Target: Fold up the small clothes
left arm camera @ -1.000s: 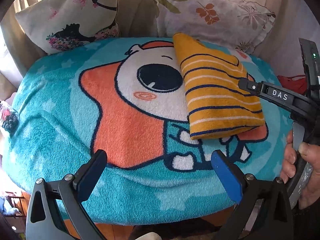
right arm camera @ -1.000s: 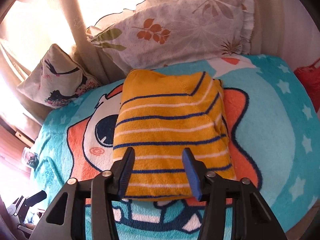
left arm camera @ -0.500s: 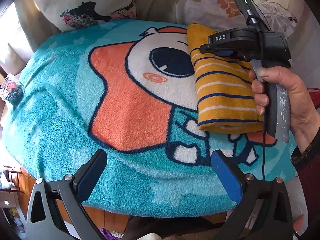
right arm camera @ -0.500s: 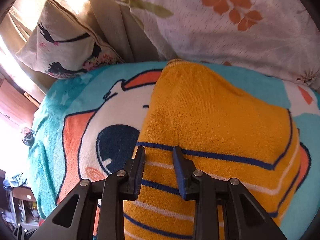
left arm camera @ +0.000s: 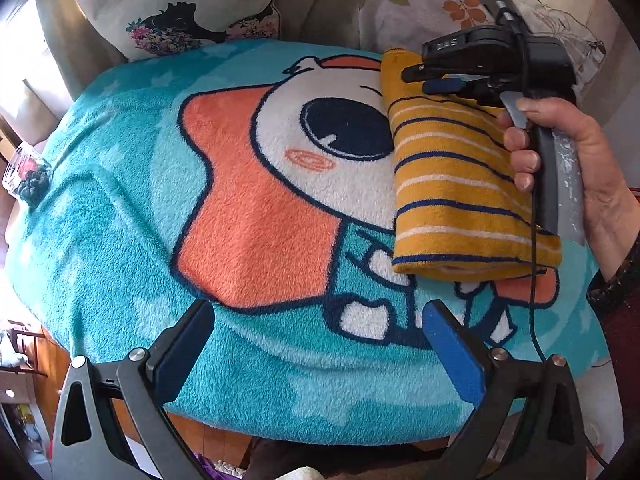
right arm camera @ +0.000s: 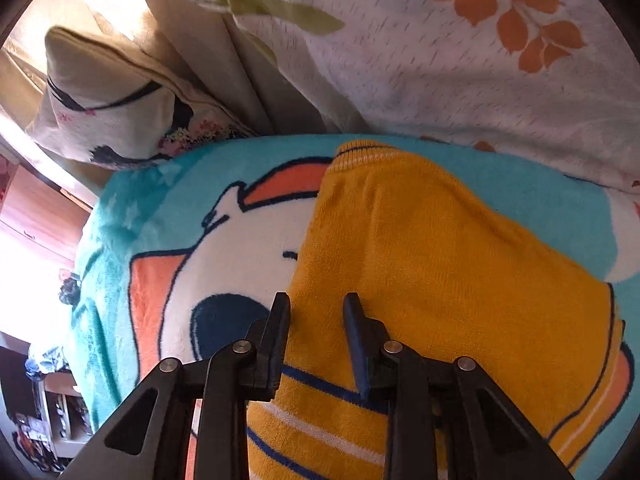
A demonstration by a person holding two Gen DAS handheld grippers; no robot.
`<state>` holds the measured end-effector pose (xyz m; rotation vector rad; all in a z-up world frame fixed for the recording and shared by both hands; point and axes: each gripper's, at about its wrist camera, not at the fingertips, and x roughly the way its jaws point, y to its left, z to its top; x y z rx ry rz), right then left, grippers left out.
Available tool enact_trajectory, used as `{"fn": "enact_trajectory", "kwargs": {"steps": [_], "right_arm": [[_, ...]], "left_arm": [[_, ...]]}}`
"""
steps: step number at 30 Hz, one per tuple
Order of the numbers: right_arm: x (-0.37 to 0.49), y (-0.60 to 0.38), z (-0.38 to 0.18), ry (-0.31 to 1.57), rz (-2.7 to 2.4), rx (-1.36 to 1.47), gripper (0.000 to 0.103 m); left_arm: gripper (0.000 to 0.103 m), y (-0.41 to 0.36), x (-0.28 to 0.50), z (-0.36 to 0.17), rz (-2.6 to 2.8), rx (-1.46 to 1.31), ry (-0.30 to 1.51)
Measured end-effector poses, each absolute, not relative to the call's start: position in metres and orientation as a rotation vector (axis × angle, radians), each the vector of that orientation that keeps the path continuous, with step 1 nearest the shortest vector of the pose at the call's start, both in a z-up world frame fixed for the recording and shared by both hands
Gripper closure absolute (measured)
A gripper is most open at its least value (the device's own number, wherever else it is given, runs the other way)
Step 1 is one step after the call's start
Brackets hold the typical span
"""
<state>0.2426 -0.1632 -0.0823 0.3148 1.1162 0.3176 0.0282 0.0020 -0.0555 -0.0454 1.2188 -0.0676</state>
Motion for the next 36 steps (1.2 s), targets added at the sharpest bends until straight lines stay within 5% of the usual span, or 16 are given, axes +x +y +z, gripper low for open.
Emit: {"fn": "enact_trajectory", "kwargs": {"steps": [3, 9, 12, 23, 36], "right_arm": [[0.218, -0.194, -0.072, 1.040, 0.273, 0.344, 0.066], [0.191, -0.259, -0.075, 1.019, 0.183, 0.444, 0.070], [0.167, -0.270, -0.054, 0.958, 0.125, 0.397, 0.057], [0.081, -0.297, -0.088, 1.056, 0.037, 0.370, 0.044], [0.016, -0.292, -0.062, 1.009, -0.075, 0.397, 0.042]], "left_arm": [[0.000, 0.002, 0.036, -0.057, -0.066, -0.061, 1.224], [0.000, -0.008, 0.076, -0.059, -0.129, -0.189, 1.268], [0.000, -0.027, 0.098, -0.064, -0.150, -0.179, 1.259], [0.000, -0.057, 0.120, -0.112, -0.159, -0.083, 1.358], [0.000, -0.039, 0.057, -0.004, -0.066, 0.029, 0.932]]}}
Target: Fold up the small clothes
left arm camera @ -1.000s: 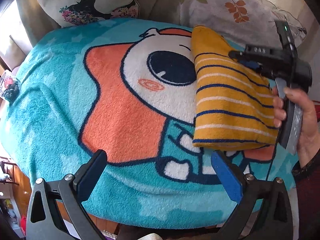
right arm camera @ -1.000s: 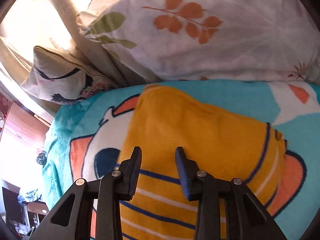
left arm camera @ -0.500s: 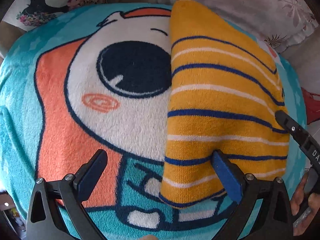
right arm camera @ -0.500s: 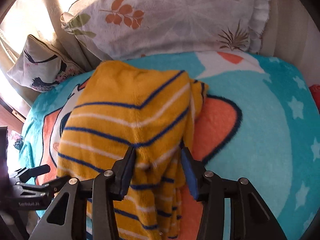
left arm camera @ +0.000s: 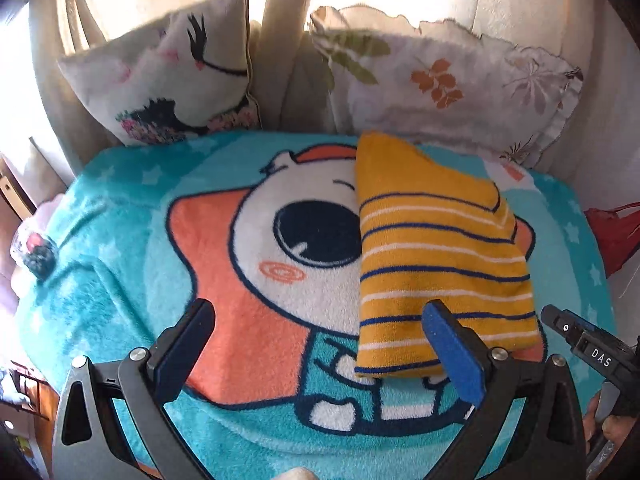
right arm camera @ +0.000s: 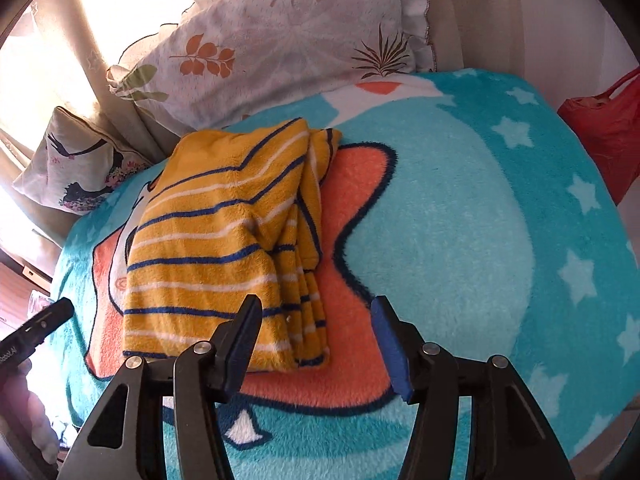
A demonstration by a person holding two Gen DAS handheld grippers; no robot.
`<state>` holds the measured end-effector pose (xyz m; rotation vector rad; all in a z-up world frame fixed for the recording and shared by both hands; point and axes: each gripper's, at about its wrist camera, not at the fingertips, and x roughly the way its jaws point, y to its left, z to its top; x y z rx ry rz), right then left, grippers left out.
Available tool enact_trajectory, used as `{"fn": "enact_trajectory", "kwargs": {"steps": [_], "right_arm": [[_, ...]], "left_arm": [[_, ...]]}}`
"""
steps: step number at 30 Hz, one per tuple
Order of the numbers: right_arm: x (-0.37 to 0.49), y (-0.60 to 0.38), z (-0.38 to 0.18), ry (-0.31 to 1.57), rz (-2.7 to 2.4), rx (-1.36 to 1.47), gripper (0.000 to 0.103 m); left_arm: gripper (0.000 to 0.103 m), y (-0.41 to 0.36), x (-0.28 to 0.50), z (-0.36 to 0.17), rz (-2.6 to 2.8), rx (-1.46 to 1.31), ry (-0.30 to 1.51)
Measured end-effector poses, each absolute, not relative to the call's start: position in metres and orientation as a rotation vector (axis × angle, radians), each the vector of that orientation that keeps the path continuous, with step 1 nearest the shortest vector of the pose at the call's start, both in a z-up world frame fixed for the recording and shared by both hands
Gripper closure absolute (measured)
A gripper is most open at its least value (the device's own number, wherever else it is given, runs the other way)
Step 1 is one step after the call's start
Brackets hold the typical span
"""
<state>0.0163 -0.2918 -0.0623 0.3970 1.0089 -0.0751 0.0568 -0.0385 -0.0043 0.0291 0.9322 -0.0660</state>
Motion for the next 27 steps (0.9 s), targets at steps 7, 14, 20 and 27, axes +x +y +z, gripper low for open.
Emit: {"fn": "enact_trajectory", "kwargs": {"steps": [7, 14, 20, 27], "right_arm": [[0.006, -0.254, -0.043, 0.984, -0.035, 0.334, 0.042], [-0.017, -0.224, -0.032, 0.961, -0.029, 0.244, 0.042], [-0.028, -0.210, -0.033, 0.966, -0.022, 0.228, 0.041], [-0.034, -0.202, -0.039, 0.991, -0.031, 0.231, 0.041]], "left_arm": [[0.000, -0.036, 0.030, 0.034, -0.105, 0.071, 0.795], [0.000, -0.033, 0.015, 0.041, -0.159, 0.055, 0.798], [0.000, -0.031, 0.005, 0.037, -0.185, 0.073, 0.826], [0.000, -0.031, -0.001, 0.021, -0.192, 0.102, 0.899]]}}
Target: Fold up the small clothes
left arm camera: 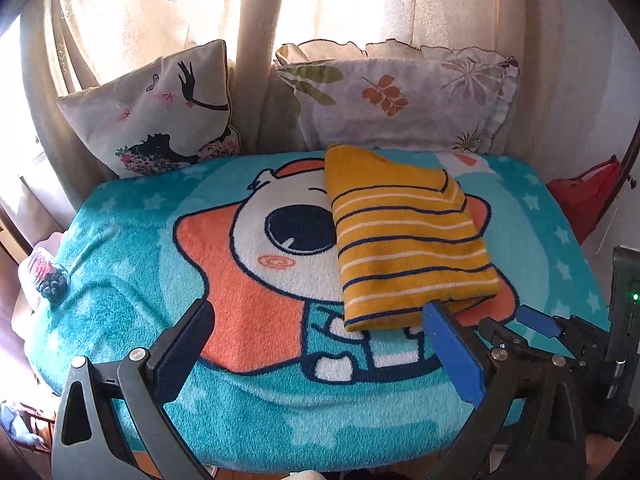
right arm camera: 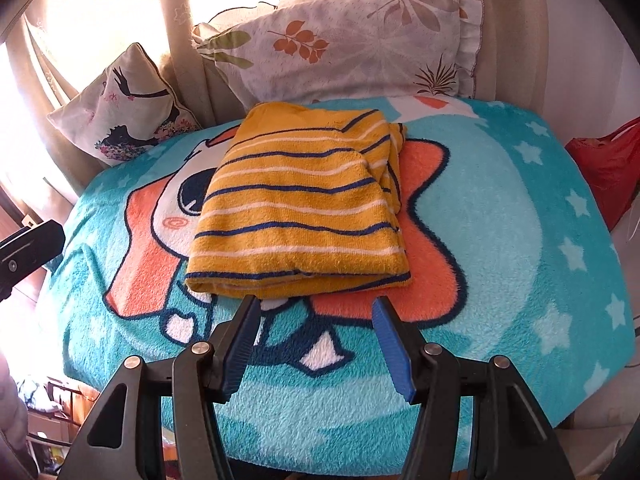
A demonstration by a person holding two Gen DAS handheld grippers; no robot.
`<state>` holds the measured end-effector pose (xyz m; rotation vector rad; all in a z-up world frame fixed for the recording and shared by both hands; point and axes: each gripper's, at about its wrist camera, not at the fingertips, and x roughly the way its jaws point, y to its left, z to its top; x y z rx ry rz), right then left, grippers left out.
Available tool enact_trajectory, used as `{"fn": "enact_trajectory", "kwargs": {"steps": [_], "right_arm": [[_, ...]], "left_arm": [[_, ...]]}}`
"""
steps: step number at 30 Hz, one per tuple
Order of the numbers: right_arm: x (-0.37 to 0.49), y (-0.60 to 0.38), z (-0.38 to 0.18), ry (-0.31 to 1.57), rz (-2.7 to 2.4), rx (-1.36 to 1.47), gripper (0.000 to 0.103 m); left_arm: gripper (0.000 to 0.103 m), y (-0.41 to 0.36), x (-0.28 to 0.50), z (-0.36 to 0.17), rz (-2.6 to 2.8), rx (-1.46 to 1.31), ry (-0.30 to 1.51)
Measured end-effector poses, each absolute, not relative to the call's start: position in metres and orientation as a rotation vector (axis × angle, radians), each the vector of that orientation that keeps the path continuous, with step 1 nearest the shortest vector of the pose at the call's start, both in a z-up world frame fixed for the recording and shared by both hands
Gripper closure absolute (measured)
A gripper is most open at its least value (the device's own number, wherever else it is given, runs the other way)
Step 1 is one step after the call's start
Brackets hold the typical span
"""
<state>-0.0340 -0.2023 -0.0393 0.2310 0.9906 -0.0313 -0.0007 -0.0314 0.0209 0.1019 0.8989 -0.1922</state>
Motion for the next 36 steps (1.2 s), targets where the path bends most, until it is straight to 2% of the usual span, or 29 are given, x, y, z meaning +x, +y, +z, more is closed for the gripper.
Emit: {"fn": "enact_trajectory", "kwargs": {"steps": [15, 36], "right_arm": [[-0.034, -0.212, -0.054, 1.032, -0.060, 0.239, 0.040], [-0.012, -0.232, -0.072, 1.079, -0.070, 0.201, 0.039]], "left_arm": [[0.000, -0.053, 0.007, -0.022, -0.220, 0.140, 1.075], [0.000, -0.073, 0.033, -0.074, -0.250, 0.041, 1.290]]}}
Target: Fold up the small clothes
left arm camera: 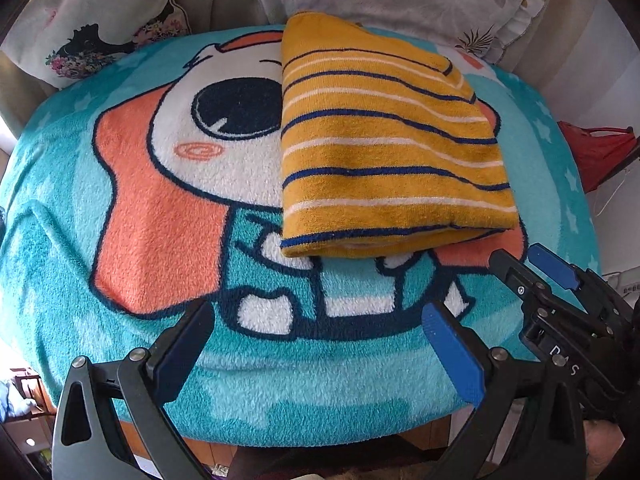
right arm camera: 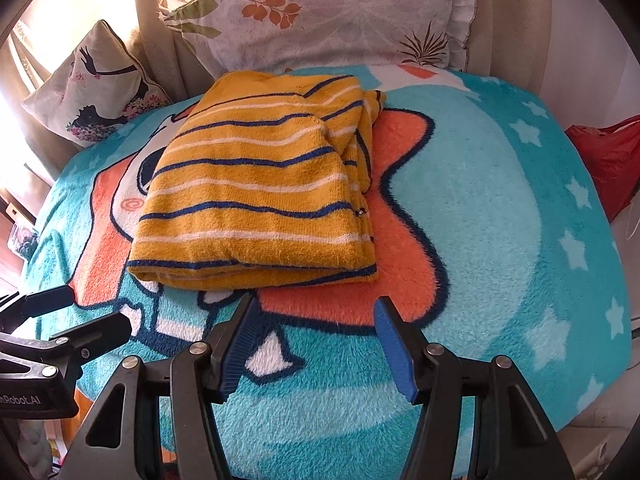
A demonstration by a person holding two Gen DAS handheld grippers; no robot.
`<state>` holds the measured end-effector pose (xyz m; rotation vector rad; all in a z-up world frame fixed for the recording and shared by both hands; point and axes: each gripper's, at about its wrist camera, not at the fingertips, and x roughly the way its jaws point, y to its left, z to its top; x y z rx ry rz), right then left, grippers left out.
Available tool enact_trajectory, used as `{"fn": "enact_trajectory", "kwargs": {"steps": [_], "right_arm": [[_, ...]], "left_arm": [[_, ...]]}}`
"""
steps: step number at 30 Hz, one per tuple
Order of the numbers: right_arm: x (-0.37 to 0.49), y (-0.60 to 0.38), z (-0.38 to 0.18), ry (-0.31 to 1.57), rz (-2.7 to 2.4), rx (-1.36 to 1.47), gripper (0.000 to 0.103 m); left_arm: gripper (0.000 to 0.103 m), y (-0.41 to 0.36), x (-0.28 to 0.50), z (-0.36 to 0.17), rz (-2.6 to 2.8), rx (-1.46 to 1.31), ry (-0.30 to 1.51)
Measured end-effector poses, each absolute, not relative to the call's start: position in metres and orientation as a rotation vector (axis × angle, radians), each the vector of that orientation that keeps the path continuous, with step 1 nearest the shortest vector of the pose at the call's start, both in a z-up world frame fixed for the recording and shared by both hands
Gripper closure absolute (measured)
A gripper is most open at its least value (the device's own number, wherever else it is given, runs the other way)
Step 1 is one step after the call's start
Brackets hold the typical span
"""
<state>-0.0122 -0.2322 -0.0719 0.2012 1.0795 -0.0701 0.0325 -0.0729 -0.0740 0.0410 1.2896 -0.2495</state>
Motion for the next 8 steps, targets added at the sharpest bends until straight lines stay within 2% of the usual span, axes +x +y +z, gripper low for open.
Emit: {"fn": "enact_trajectory", "kwargs": {"steps": [8], "right_arm": [[-0.001, -0.240, -0.076, 1.087, -0.067, 0.208, 0.039]], "left_arm": [[0.000, -0.077, 0.044, -0.081, -0.238, 0.021, 1.312]]}}
